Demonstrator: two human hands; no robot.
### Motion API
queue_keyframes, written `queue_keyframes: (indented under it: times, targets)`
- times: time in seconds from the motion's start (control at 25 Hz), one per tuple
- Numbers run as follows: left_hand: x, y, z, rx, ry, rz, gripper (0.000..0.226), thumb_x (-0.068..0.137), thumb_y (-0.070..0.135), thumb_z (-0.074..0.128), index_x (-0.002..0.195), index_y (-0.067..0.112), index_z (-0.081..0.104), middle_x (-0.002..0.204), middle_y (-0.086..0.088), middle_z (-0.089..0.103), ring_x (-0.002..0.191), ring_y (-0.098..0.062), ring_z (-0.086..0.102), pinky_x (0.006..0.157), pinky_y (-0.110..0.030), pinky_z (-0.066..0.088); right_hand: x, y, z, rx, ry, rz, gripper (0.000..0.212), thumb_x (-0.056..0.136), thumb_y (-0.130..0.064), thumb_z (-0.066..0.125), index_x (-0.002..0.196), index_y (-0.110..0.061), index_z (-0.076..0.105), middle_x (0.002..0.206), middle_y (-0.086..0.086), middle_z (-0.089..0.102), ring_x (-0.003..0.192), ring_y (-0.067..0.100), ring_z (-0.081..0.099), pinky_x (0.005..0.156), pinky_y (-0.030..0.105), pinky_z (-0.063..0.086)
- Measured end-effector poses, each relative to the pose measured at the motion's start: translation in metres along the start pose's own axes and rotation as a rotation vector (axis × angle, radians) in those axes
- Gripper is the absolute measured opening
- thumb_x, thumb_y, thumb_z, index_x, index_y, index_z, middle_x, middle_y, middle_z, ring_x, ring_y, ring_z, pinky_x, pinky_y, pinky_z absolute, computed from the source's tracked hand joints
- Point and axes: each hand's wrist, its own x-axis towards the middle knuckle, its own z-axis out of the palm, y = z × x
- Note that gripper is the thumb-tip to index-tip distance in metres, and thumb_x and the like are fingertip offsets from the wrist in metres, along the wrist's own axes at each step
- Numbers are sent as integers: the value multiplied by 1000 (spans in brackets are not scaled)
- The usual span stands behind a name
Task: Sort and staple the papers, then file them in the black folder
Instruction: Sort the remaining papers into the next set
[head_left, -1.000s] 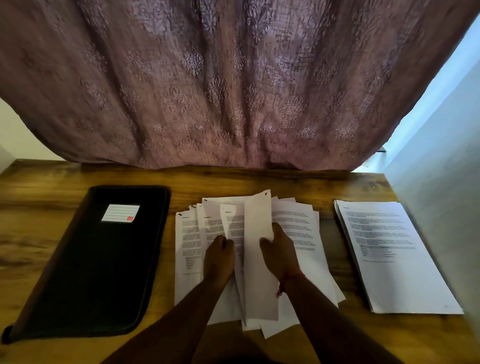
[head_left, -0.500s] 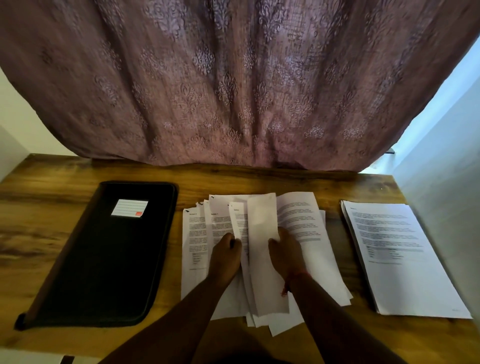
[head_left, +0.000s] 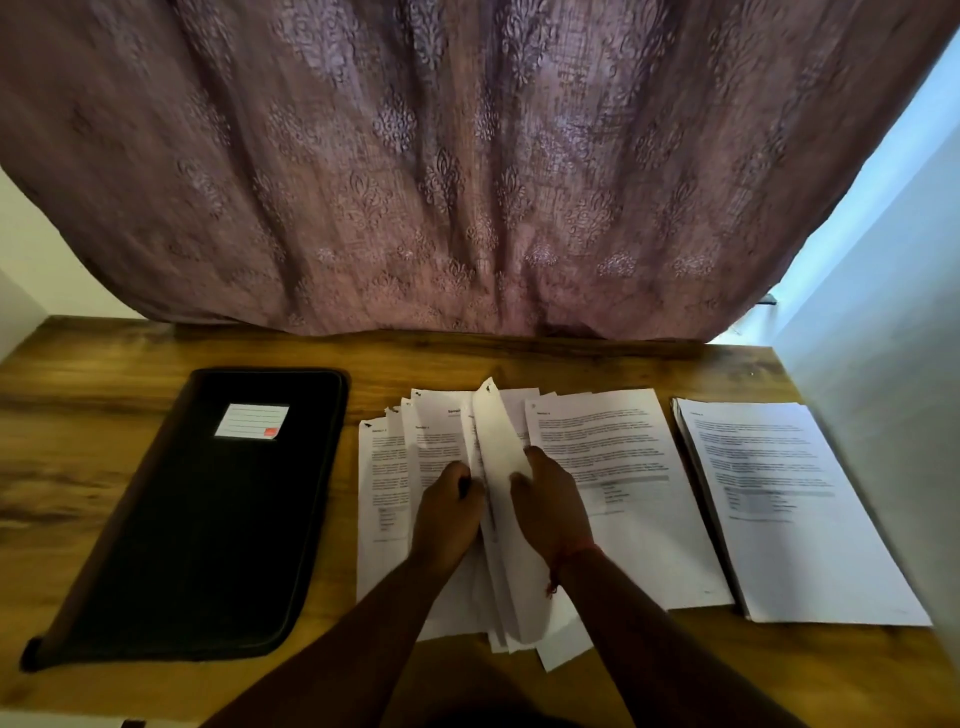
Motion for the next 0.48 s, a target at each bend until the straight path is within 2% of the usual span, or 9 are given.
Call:
queue_keyframes:
  times: [0.08,0.16,0.24,0.28,0.36,0.44,0.48]
  targets:
    - [-1,2,0,-16,9,42,8,100,20,53,104,21,60,102,7,64,96,-9,62,79,-17,47,-3,-10,-3,-101,11,-58,44,99,-21,49,142,-18,42,139,5,52,127,23,52,108,38,43]
    - [-2,6,-1,-53,31,67,14,101,18,51,111,19,60,109,8,63,100,-6,59,85,-16,46,-5,-16,-4,-206,11,-152,58,98,-22,51,151,-23,27,143,7,47,122,25,55,102,40,49]
    - [-3,10,0,-100,53,76,16,101,17,50,114,17,59,111,6,63,102,-7,58,84,-14,47,-7,-20,-2,-287,-17,-239,72,97,-27,52,155,-31,10,144,8,42,115,26,59,93,42,55]
    - [-4,13,0,-127,64,74,16,101,17,50,114,16,59,111,6,63,102,-7,59,81,-11,46,-6,-20,0,-308,-35,-253,72,97,-28,52,155,-33,9,143,8,41,112,25,60,91,41,56]
    - [-4,18,0,-188,101,50,14,101,17,51,111,15,60,110,4,63,102,-9,59,77,-11,48,-2,-17,2,-349,-50,-246,55,99,-29,49,150,-30,27,137,7,48,111,25,62,92,39,56]
    - [-1,19,-1,-263,135,-12,11,101,18,52,108,17,60,113,1,63,102,-14,61,83,-26,56,2,-15,4,-363,-26,-229,33,100,-33,45,131,-23,51,124,4,59,106,21,64,94,34,54]
    - [0,19,-1,-318,119,-54,11,101,19,52,107,18,60,114,-2,64,101,-17,63,84,-35,59,3,-15,5,-332,-19,-211,29,100,-37,44,120,-21,57,116,1,63,101,17,64,92,33,54]
